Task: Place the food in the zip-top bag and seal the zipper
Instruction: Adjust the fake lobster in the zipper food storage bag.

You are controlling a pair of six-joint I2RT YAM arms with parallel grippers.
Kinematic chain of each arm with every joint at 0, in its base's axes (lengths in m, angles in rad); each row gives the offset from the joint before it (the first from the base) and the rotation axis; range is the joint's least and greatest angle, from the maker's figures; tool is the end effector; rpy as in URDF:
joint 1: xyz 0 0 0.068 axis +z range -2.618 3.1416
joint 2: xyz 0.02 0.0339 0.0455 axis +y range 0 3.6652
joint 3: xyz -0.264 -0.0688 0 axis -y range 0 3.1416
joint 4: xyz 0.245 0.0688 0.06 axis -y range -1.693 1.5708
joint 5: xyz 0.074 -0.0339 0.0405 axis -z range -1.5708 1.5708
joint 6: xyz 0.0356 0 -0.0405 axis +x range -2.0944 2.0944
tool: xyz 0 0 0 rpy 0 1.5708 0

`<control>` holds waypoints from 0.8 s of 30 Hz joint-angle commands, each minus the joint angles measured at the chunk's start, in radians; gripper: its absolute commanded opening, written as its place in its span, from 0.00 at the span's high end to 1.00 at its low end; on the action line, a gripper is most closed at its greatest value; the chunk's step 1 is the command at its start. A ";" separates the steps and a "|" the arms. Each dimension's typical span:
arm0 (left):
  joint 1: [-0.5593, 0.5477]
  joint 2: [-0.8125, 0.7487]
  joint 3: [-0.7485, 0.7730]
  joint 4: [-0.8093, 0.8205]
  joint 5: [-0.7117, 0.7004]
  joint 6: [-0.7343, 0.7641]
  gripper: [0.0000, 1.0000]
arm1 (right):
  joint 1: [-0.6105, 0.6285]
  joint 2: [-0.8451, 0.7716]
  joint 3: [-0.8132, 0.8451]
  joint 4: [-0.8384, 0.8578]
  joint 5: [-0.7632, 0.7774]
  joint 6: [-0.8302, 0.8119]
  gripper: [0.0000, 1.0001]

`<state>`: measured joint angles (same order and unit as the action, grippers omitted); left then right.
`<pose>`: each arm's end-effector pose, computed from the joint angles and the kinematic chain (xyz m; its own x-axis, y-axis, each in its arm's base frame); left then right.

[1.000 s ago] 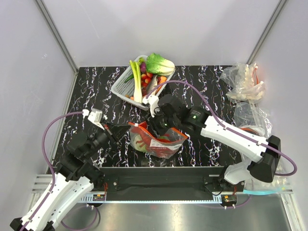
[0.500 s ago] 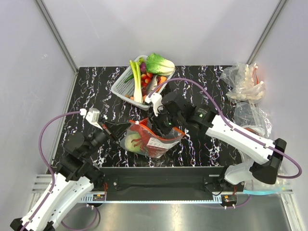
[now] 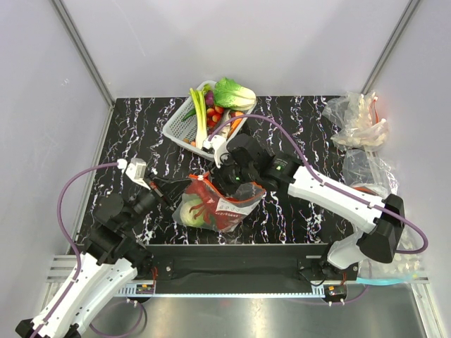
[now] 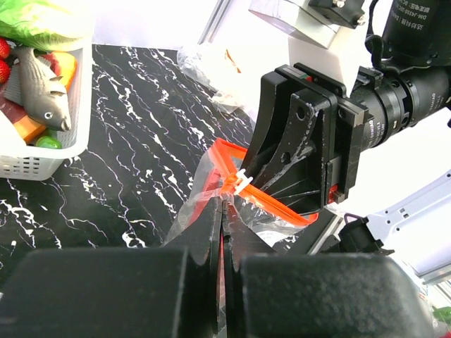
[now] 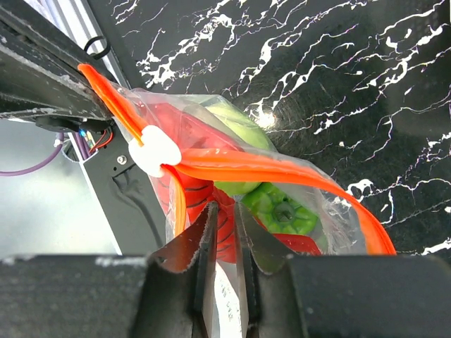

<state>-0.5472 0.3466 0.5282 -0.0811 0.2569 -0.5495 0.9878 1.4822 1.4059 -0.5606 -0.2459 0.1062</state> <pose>0.0890 -0.0648 0.3173 -0.3025 -0.4072 -0.8618 0.6580 0.5649 -0.4979 0.1760 0.2826 0.3531 -0.4228 -0.4544 -0.7841 -0.8776 0.4211 0.2292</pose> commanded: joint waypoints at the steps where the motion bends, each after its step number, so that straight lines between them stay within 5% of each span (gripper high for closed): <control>1: -0.003 -0.018 0.013 0.095 0.013 0.010 1.00 | 0.002 -0.011 0.004 0.001 -0.004 0.012 0.77; 16: -0.003 -0.018 0.010 0.096 0.015 0.016 1.00 | 0.002 -0.074 0.166 -0.183 0.143 -0.080 0.66; 24: -0.003 -0.017 0.006 0.101 0.008 0.014 1.00 | 0.003 -0.079 0.246 -0.203 -0.008 -0.215 0.57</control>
<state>-0.5484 0.3355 0.5282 -0.0795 0.2584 -0.5468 0.9882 1.4387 1.5970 -0.7570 -0.1654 -0.0250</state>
